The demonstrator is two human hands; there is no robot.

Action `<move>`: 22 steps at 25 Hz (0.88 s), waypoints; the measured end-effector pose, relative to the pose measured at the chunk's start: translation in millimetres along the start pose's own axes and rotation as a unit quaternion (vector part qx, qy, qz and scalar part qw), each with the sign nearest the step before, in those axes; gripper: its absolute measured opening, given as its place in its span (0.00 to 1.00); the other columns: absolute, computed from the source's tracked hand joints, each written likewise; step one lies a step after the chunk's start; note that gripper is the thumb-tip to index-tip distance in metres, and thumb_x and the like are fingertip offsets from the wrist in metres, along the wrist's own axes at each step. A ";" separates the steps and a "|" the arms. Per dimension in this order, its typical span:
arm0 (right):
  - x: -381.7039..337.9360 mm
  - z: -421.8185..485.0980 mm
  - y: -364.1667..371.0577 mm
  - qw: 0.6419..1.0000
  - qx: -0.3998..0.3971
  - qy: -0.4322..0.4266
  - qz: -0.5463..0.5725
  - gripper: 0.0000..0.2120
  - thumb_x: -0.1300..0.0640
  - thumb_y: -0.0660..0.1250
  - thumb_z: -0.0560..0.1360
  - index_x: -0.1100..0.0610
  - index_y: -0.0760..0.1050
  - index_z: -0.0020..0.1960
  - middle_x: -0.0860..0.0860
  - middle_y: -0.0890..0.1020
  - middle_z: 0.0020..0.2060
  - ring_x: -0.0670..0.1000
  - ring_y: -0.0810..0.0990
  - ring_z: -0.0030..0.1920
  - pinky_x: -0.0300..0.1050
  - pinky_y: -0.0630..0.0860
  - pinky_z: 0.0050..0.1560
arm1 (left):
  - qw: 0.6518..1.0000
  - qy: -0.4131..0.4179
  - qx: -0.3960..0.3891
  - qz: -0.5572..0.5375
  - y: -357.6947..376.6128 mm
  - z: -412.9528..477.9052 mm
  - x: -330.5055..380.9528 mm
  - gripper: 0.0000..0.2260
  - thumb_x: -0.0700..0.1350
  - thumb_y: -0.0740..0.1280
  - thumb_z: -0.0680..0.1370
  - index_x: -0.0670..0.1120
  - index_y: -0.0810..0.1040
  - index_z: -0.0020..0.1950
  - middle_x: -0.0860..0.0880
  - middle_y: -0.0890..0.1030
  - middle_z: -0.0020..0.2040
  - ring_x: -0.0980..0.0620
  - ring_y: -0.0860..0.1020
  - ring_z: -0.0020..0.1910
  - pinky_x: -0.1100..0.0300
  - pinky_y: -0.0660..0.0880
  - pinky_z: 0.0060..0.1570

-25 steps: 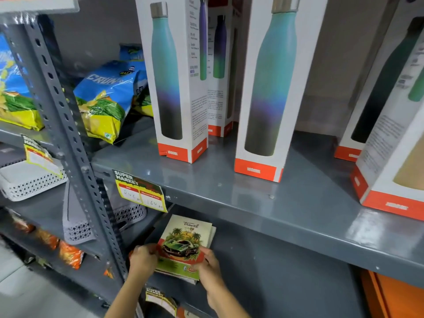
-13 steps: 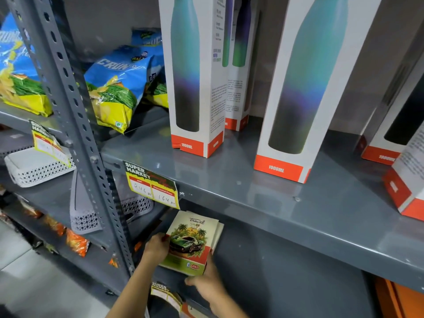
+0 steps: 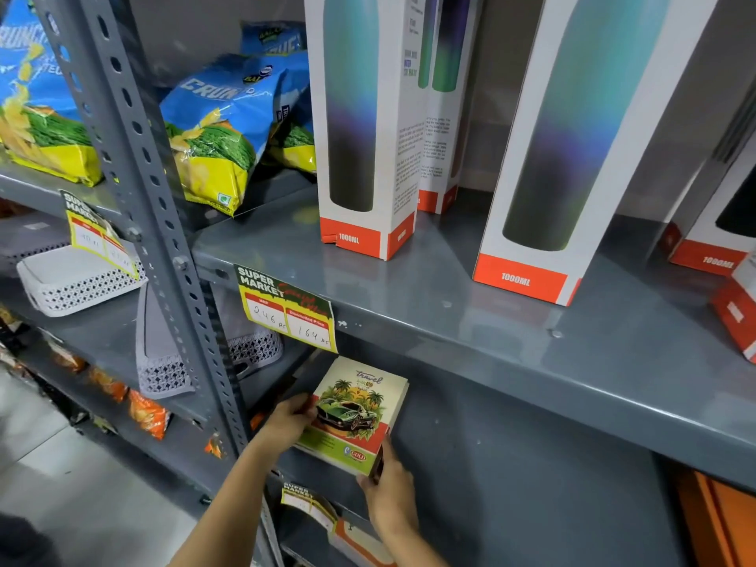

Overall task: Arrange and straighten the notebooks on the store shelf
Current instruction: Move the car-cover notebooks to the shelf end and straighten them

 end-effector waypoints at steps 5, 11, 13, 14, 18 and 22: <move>-1.1 -7.5 -3.7 0.999 0.017 -0.031 -0.005 0.34 0.59 0.70 0.72 0.47 0.59 0.73 0.45 0.81 0.57 0.46 0.77 0.60 0.43 0.74 0.60 | 0.989 0.041 -0.132 0.047 -14.1 -13.9 -25.7 0.32 0.39 0.75 0.68 0.52 0.62 0.66 0.59 0.82 0.48 0.65 0.80 0.48 0.69 0.75 0.51; 1.0 -7.7 -1.8 0.999 0.027 -0.029 -0.010 0.34 0.59 0.69 0.72 0.48 0.59 0.73 0.46 0.80 0.58 0.46 0.76 0.62 0.44 0.74 0.61 | 0.977 0.106 -0.073 0.171 -21.6 -4.6 -36.3 0.33 0.46 0.77 0.63 0.57 0.70 0.66 0.51 0.84 0.53 0.51 0.80 0.56 0.51 0.74 0.63; 1.4 -6.7 -1.4 0.999 0.032 -0.027 -0.016 0.33 0.58 0.69 0.73 0.48 0.59 0.73 0.47 0.80 0.59 0.47 0.76 0.62 0.43 0.74 0.61 | 0.971 0.105 -0.069 0.203 -20.8 -1.7 -33.7 0.36 0.44 0.77 0.65 0.50 0.68 0.70 0.52 0.82 0.56 0.51 0.78 0.58 0.52 0.72 0.65; 1.4 -6.1 -1.4 0.999 0.034 -0.027 -0.018 0.32 0.58 0.69 0.73 0.48 0.60 0.73 0.47 0.80 0.59 0.47 0.77 0.62 0.42 0.74 0.60 | 0.969 0.106 -0.068 0.212 -20.4 0.4 -33.4 0.37 0.44 0.78 0.65 0.49 0.67 0.71 0.52 0.81 0.58 0.52 0.77 0.59 0.53 0.71 0.66; 3.0 -6.7 1.4 0.998 0.045 -0.035 -0.020 0.32 0.59 0.70 0.72 0.48 0.62 0.72 0.47 0.81 0.58 0.47 0.78 0.60 0.43 0.76 0.59 | 0.962 0.121 -0.064 0.235 -19.1 2.0 -29.3 0.37 0.42 0.77 0.65 0.46 0.66 0.71 0.50 0.81 0.59 0.53 0.76 0.58 0.59 0.70 0.63; 5.6 -7.4 6.0 0.997 0.064 -0.038 -0.021 0.30 0.60 0.70 0.72 0.49 0.64 0.71 0.47 0.81 0.57 0.48 0.78 0.60 0.44 0.75 0.59 | 0.953 0.134 -0.053 0.266 -20.6 2.8 -28.7 0.33 0.42 0.76 0.66 0.49 0.69 0.69 0.50 0.82 0.57 0.50 0.78 0.57 0.58 0.73 0.60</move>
Point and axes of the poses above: each hand's wrist, its own z-axis towards the middle knuckle, its own y-axis out of the palm, x = y × z, the point moved 1 cm from there along z, towards the middle knuckle
